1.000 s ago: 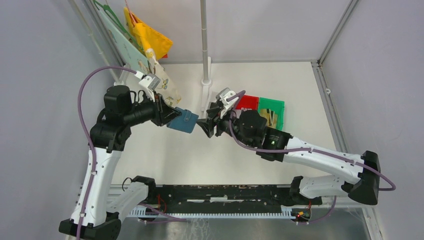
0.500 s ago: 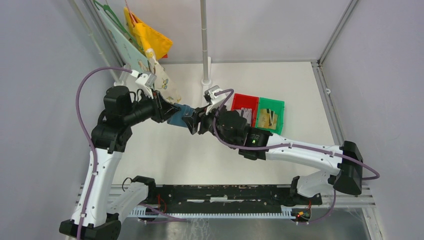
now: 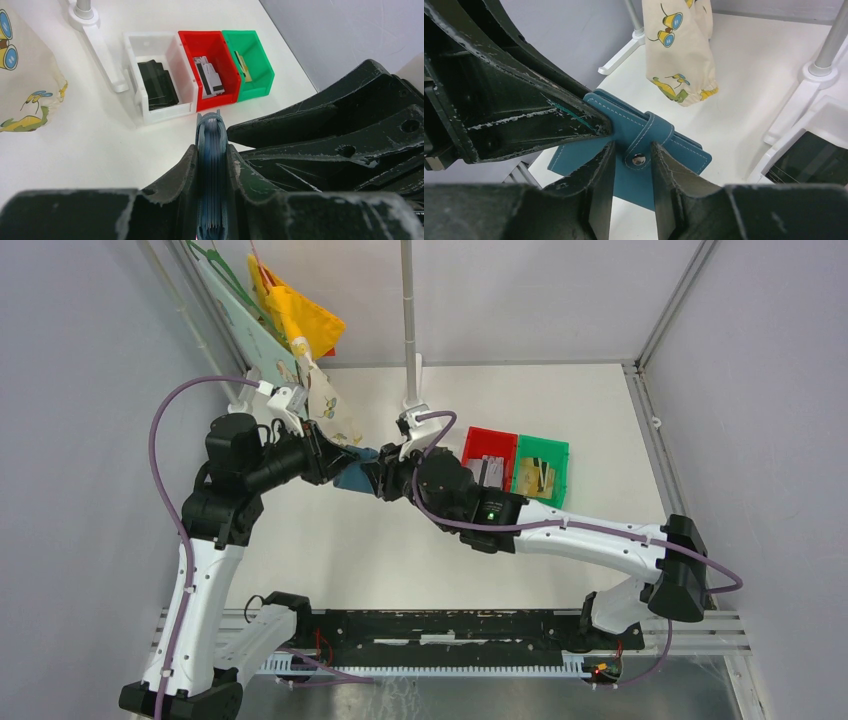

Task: Take the credit cards out of the card holder
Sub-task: Open the card holder at the center of the board.

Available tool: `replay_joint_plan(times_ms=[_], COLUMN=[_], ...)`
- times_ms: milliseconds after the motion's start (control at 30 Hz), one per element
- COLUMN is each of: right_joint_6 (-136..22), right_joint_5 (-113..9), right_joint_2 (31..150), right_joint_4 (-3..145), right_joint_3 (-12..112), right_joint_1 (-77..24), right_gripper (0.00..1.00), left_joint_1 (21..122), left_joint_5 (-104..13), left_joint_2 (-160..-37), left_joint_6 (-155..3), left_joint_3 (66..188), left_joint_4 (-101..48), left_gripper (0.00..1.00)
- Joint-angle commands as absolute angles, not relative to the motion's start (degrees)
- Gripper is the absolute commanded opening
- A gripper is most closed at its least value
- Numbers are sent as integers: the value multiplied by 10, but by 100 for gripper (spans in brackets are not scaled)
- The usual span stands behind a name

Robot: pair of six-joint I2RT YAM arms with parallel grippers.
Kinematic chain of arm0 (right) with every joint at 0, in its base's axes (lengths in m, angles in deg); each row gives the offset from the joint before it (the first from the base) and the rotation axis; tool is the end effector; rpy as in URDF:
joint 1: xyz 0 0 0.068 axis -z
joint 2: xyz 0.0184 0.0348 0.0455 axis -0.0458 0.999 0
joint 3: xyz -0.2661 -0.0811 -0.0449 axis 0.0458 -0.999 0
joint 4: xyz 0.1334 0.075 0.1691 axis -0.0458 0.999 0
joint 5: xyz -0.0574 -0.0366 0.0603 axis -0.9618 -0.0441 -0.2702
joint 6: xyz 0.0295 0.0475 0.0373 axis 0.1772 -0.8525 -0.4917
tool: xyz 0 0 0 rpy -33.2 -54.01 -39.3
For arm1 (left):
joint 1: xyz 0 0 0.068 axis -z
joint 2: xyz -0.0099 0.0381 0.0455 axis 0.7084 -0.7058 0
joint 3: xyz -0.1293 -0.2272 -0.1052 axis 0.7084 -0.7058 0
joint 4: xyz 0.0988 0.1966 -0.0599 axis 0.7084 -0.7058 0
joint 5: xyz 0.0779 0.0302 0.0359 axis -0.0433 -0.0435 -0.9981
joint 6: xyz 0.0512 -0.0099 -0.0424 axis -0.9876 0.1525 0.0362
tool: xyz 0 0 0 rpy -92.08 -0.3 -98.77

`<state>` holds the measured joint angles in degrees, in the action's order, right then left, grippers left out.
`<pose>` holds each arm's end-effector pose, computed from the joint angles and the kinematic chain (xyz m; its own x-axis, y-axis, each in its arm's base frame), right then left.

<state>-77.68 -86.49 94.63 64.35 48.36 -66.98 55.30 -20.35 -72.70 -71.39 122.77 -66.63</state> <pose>0.1397 0.3054 0.3934 -0.3377 0.2678 -0.9023 -0.5852 0.6911 0.4242 0.1288 -0.0531 0.4041 -0.5067 -0.1434 -0.8501 0.5383 0.7176 -0.4419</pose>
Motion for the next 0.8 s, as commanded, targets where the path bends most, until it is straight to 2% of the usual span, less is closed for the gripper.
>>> replay_joint_plan(times_ms=[0, 133, 333, 467, 767], right_joint_6=[-787, -779, -756, -737, -671], right_joint_5=[-918, -956, -1052, -1100, -1177], right_joint_2=[960, 980, 1017, 1010, 991], right_joint_4=[671, 696, 752, 759, 753], right_joint_3=[513, 534, 581, 579, 578], right_joint_1=[-682, -696, -717, -719, -719], right_gripper=[35, 31, 11, 0, 0], left_joint_1=[553, 553, 553, 553, 553], left_joint_5=[-181, -183, -179, -181, -172], left_joint_2=[-711, -709, -709, -709, -716], left_joint_6=[-670, -668, -663, -666, -666], left_joint_3=[1246, 1252, 1255, 1260, 1261], left_joint_4=[-607, -606, -607, -606, -606], left_gripper=[2, 2, 2, 2, 2])
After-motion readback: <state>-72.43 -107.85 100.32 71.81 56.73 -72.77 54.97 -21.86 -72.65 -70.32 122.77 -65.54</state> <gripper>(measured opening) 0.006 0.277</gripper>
